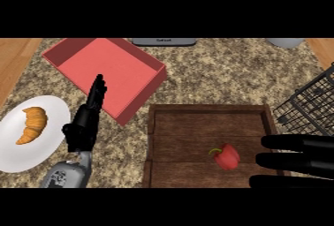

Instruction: Pick the bell pepper from the tray and place it in the tiered basket

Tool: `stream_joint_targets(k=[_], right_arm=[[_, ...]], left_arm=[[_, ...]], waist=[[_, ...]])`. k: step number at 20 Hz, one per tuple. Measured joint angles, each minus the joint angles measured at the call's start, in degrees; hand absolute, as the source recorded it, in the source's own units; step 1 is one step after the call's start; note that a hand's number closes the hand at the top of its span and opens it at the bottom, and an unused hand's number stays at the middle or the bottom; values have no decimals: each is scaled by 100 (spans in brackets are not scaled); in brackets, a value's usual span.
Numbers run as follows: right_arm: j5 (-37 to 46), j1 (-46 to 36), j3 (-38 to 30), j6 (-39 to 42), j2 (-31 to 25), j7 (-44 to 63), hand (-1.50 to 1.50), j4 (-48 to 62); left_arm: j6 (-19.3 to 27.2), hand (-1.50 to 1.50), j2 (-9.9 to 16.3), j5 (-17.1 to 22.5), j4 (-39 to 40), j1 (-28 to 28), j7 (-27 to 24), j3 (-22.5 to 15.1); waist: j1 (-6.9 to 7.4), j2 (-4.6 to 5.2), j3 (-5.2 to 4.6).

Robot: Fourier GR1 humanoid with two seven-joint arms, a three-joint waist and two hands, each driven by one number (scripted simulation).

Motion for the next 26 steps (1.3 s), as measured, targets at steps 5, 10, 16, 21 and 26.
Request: stream_joint_targets(k=[5,10,16,21,26], right_arm=[[918,510,270,-104,130,-219,-150,-661],[1678,844,595,-182,-96,-409,-150,-1030],[2377,1051,1070,-331,-426,-651,-150,-979],[3083,1171,1444,-724,-741,-1100,-150,-782],[4043,1220,1827,-1479,-1130,-1702,-150,-546]], left_arm=[[-137,0,66,65,-43,87,-81,69],[-139,0,58,10,-103,8,26,73],[-180,0,18,7,-77,27,5,105],[-180,0,-38,-58,46,16,-59,100],[-190,0,-45,-76,17,113,-159,147]], waist=[[44,16,-5],[52,19,-6],[56,19,-8],[53,20,-7],[56,15,-10]])
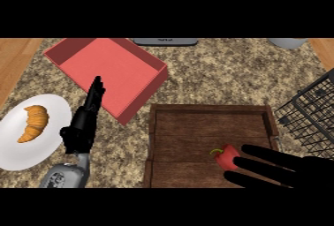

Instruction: Pick the bell pepper from the tray and place it in the tiered basket

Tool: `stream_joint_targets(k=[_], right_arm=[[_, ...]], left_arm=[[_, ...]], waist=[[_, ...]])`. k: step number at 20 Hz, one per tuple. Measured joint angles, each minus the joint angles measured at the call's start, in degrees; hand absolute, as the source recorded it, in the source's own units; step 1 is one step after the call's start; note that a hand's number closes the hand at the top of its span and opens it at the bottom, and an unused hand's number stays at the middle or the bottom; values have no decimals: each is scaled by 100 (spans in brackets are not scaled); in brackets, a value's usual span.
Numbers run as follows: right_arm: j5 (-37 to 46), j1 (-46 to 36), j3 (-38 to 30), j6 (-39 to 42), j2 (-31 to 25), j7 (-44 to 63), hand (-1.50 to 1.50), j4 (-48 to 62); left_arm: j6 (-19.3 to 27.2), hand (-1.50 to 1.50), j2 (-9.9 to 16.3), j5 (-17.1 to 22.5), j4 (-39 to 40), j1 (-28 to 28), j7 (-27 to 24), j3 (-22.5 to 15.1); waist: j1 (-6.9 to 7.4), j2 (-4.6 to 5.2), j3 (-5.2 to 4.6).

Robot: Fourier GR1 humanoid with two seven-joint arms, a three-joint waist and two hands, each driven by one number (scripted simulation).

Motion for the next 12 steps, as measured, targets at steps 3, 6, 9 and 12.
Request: stream_joint_targets(k=[3,6,9,12], right_arm=[[676,135,202,-586,-245,-498,-150,187],[1186,304,341,-1106,-465,-994,-150,328],[1668,471,550,-1608,-562,-1415,-150,385],[2128,542,700,-2037,-472,-1786,-150,623]], left_arm=[[34,0,-39,-88,-22,-50,72,-33],[7,0,-48,-85,53,-141,92,35],[11,0,-93,-113,117,-229,151,56],[-13,0,-101,-126,-26,-129,182,60]], waist=[[-13,-5,-2],[-34,-9,-6],[-48,-13,-9],[-39,-17,-11]])
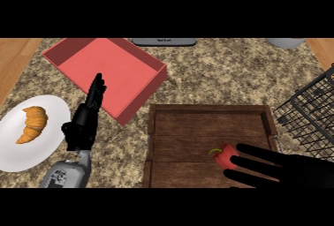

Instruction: Pick the bell pepper from the tray and place it in the tiered basket

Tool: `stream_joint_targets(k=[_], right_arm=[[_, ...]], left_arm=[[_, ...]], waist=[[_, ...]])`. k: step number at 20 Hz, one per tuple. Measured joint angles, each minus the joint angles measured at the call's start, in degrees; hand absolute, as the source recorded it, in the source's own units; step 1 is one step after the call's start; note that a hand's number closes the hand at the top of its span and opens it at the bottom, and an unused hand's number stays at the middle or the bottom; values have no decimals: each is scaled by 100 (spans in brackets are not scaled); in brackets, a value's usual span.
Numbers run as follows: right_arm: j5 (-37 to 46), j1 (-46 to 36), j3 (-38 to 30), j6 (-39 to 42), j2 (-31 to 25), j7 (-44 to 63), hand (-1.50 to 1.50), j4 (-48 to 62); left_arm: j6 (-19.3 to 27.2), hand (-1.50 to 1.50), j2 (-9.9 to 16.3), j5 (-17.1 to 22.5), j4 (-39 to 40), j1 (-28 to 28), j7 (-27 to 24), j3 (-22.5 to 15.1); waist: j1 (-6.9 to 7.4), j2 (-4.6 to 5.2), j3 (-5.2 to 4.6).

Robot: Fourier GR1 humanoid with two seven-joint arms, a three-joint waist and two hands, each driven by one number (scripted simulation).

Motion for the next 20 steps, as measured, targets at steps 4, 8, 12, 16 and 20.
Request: stream_joint_targets(k=[4,8,12,16,20], right_arm=[[454,187,-8,-371,239,-278,-150,307],[703,200,-160,-433,524,-380,-150,656],[1037,132,-166,-439,846,-477,-150,1015],[1331,-54,-19,-452,1213,-502,-150,1482],[1438,-52,-53,-468,1301,-658,-150,1588]], left_arm=[[-41,0,22,-53,-226,3,267,27],[-101,0,-33,-62,-96,115,9,65],[-133,0,-53,-125,-65,53,52,120],[-126,0,-158,-177,50,53,-47,110],[-133,0,-210,-252,-44,93,19,81]], waist=[[-7,-4,-2],[-10,-3,-5],[-8,-2,-5],[1,-1,-6],[-5,-3,-6]])
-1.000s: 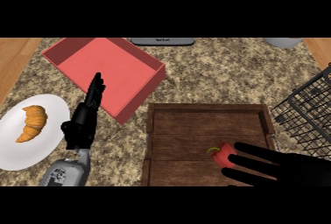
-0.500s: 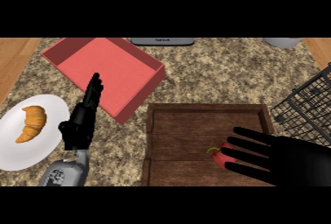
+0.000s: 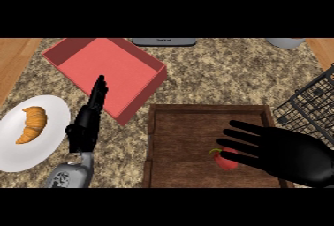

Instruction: Pick the bell pepper from the tray and place it in the tiered basket

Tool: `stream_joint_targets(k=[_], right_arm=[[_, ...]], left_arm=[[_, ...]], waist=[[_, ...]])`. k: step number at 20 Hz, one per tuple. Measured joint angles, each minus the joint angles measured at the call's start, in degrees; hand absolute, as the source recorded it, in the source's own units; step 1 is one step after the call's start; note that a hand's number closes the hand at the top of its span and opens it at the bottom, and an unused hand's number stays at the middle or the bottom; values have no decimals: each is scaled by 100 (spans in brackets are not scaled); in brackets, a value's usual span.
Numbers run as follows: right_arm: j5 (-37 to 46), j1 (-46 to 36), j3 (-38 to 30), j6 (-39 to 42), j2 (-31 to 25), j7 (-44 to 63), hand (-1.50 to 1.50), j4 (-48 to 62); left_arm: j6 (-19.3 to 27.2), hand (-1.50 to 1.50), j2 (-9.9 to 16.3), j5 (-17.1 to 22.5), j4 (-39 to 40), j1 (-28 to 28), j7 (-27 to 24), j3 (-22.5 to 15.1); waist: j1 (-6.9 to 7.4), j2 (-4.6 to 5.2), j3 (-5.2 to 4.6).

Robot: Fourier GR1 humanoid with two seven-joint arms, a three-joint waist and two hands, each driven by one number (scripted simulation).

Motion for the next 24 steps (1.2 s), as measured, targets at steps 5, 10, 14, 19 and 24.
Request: stream_joint_targets(k=[5,10,14,19,24], right_arm=[[178,-43,125,-133,239,-135,-150,321],[393,-90,259,-44,479,-104,-150,394],[538,-96,320,13,619,-72,-150,461],[865,-23,544,9,857,26,-150,590],[1133,69,615,-13,1028,44,-150,676]], left_arm=[[-50,0,1,-8,-32,12,41,73],[-129,0,-12,-13,-92,79,5,96],[-123,0,-70,-77,-135,189,-38,58],[-193,0,-41,-40,16,-7,-41,219],[-228,0,-84,-57,-17,23,-28,232]], waist=[[3,0,0],[1,-1,0],[-1,-2,-1],[-7,-1,0],[-9,-2,0]])
